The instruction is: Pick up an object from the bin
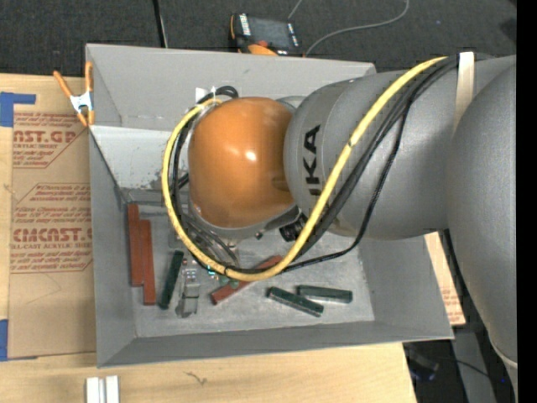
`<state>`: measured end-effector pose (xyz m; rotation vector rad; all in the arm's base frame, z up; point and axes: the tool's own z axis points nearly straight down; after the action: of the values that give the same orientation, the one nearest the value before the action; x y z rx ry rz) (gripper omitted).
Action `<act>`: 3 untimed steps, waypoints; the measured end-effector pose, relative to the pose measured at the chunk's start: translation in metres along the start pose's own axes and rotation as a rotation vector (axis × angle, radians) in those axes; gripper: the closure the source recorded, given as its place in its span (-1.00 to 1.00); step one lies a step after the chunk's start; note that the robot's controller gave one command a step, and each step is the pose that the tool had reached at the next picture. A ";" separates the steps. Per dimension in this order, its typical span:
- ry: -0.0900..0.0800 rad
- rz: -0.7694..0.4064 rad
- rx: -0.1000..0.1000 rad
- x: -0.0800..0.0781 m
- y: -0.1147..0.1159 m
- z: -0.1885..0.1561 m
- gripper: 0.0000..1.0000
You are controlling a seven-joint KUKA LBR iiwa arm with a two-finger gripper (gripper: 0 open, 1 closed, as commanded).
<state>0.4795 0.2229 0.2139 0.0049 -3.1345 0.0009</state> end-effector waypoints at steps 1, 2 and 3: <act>-0.003 -0.227 0.001 -0.032 -0.052 0.138 -1.00; -0.007 -0.820 0.001 -0.023 -0.071 0.143 -1.00; -0.008 -0.789 0.004 -0.047 -0.145 0.135 -1.00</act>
Offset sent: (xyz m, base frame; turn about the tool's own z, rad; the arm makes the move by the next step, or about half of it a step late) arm 0.0319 -0.0503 -0.1345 -0.2280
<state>0.5257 0.0780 0.0788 1.2127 -2.8994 0.0034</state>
